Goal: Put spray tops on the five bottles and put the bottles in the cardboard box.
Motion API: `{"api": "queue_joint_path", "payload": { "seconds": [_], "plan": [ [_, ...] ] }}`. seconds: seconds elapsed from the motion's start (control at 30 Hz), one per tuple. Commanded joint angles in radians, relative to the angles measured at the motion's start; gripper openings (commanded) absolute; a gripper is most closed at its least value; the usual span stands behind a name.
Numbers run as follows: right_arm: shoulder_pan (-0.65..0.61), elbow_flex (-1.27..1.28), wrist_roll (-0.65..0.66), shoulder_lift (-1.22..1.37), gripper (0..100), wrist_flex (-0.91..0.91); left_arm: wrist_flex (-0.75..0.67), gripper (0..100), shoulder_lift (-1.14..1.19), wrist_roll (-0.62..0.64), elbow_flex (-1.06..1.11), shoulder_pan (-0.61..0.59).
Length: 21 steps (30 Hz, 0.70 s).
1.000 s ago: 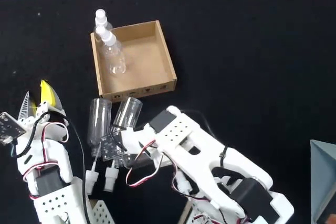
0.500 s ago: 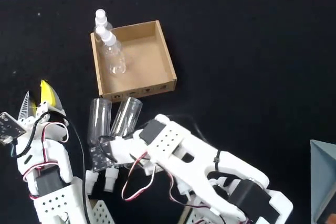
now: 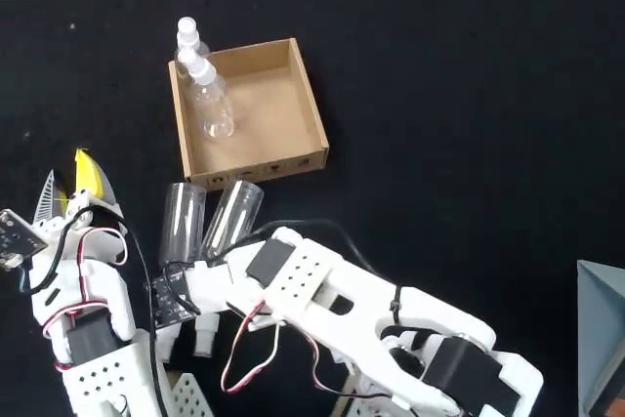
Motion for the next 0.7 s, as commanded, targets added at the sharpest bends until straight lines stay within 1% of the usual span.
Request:
{"api": "queue_joint_path", "payload": {
  "seconds": [0.0,0.4,0.67],
  "plan": [
    [-0.025,0.012,-0.009,-0.053,26.2,-0.025,-0.028,15,-0.018,-0.006,0.021,-0.004],
    [-0.035,0.041,-0.008,-0.053,26.1,-0.025,-0.026,15,-0.018,-0.006,0.021,-0.004],
    [-0.035,0.073,-0.014,-0.053,26.1,-0.094,-0.026,15,-0.018,-0.006,0.021,-0.004]
  ]
}}
